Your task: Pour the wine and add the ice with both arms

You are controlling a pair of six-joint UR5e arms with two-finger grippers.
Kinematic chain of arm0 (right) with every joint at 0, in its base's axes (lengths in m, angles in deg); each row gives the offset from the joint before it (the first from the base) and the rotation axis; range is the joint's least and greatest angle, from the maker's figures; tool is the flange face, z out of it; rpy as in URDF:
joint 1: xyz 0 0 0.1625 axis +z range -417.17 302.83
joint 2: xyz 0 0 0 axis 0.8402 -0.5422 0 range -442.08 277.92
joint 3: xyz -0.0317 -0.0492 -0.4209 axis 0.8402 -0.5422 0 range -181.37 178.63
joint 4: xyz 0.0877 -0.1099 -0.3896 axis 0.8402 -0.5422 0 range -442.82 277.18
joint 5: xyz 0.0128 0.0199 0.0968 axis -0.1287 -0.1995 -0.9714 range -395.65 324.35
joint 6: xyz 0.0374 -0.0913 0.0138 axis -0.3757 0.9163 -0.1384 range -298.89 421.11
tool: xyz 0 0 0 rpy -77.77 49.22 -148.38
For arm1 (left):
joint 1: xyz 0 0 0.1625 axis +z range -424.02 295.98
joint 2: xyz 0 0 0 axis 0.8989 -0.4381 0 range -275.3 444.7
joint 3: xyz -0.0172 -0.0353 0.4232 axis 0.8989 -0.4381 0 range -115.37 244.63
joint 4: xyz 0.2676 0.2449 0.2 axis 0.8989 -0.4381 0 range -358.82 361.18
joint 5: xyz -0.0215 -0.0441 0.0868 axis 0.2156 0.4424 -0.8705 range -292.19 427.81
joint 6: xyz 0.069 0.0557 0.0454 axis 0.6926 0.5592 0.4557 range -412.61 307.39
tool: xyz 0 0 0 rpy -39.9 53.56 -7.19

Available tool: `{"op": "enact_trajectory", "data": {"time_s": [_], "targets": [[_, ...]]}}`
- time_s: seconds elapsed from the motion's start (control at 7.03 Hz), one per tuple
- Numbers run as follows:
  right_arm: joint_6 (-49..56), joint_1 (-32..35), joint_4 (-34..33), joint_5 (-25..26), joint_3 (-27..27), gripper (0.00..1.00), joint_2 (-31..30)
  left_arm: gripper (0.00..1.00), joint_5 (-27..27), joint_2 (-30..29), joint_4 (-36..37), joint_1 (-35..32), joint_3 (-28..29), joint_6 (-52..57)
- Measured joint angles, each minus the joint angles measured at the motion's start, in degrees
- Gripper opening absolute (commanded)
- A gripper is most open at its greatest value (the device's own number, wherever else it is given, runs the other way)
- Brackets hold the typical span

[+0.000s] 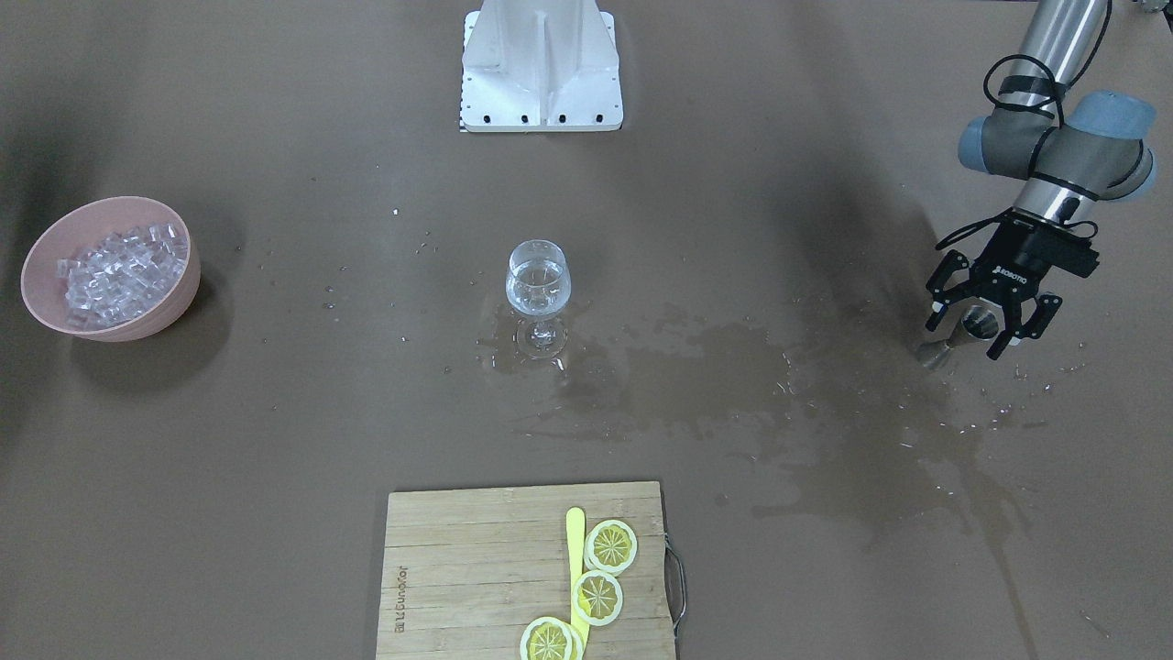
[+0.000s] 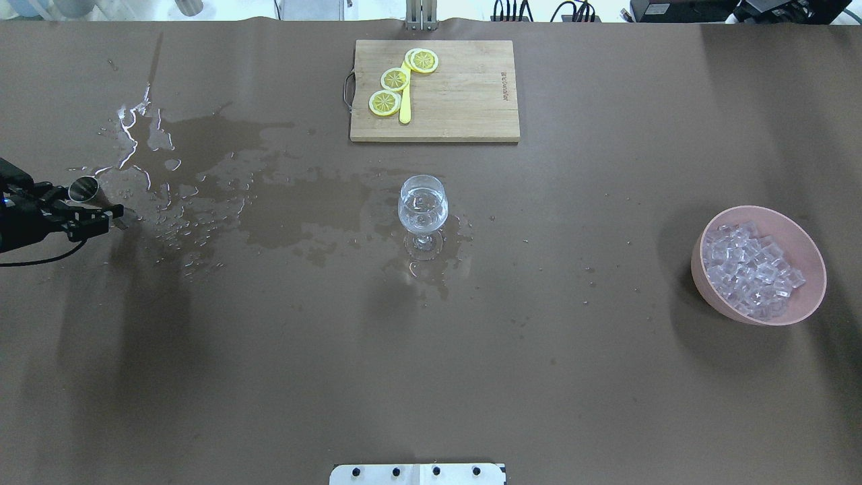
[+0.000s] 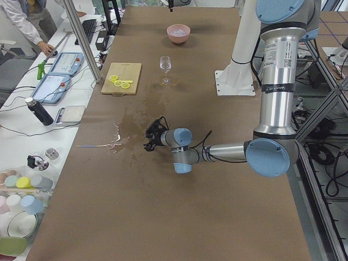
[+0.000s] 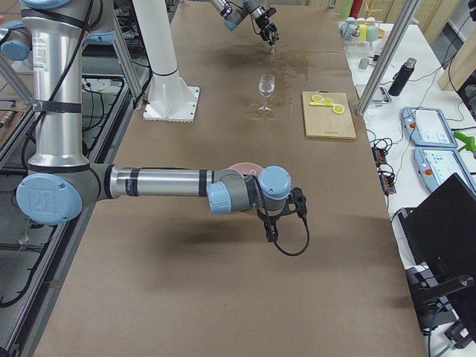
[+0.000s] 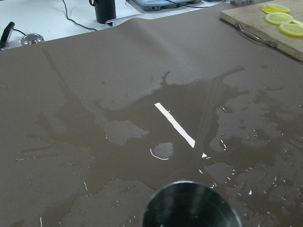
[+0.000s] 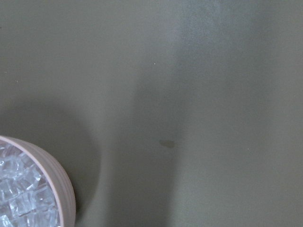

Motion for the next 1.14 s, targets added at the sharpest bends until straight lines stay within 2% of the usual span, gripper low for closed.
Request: {"op": "enact_trajectory", "data": {"time_s": [0.43, 0.85, 1.0, 1.14], "targets": [[0.06, 0.00, 0.00, 0.13, -0.01, 1.00, 0.00, 0.58, 0.07, -1.04, -0.16, 0.22, 1.94, 0.08], [0.07, 0.00, 0.00, 0.24, -0.02, 1.00, 0.00, 0.11, 0.24, -1.43, -0.19, 0.24, 2.06, -0.19], [0.07, 0.00, 0.00, 0.25, -0.01, 1.00, 0.03, 0.03, 0.35, -1.46, -0.25, 0.24, 1.96, -0.75], [0.06, 0.00, 0.00, 0.25, 0.08, 1.00, 0.13, 0.00, 0.48, -1.47, -0.27, 0.24, 1.83, -1.54]]}}
